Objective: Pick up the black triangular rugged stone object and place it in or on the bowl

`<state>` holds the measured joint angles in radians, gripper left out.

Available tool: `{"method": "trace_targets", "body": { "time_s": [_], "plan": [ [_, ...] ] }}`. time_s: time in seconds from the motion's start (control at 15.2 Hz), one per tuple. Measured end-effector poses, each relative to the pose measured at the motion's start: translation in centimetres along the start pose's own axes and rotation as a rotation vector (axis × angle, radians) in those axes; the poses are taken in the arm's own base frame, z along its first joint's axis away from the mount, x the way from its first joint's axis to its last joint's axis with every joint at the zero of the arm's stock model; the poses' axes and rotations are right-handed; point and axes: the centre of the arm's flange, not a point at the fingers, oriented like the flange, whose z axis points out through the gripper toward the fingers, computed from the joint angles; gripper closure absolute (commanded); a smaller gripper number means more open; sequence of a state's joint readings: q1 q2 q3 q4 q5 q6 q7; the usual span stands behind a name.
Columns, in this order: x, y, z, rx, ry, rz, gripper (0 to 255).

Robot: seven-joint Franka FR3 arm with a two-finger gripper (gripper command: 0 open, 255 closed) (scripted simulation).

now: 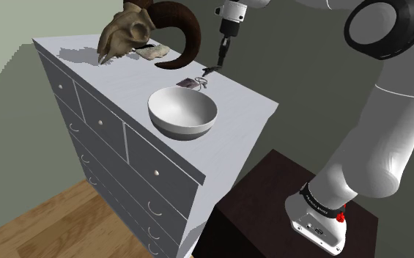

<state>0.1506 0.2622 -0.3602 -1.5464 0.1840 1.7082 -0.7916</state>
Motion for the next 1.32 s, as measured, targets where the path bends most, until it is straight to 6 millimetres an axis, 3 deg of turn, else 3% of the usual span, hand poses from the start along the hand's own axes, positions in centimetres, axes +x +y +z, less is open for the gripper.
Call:
{"method": "trace_targets", "body": {
  "time_s": [0.13, 0.2, 0.33, 0.66, 1.06, 1.32],
  "plan": [
    [0.0, -0.2, -1.1, 0.0, 0.0, 0.0, 255],
    [0.0, -0.2, -1.1, 0.0, 0.001, 0.0, 0],
    [0.1, 0.1, -0.7, -0.012, -0.004, -0.021, 0],
    [2.6, 1.5, 3.3, -0.113, -0.038, -0.201, 0],
    [2.6, 2.2, 6.5, -0.126, -0.042, -0.224, 0],
    [2.6, 2.2, 7.3, -0.126, -0.042, -0.225, 0]
  ]
}}
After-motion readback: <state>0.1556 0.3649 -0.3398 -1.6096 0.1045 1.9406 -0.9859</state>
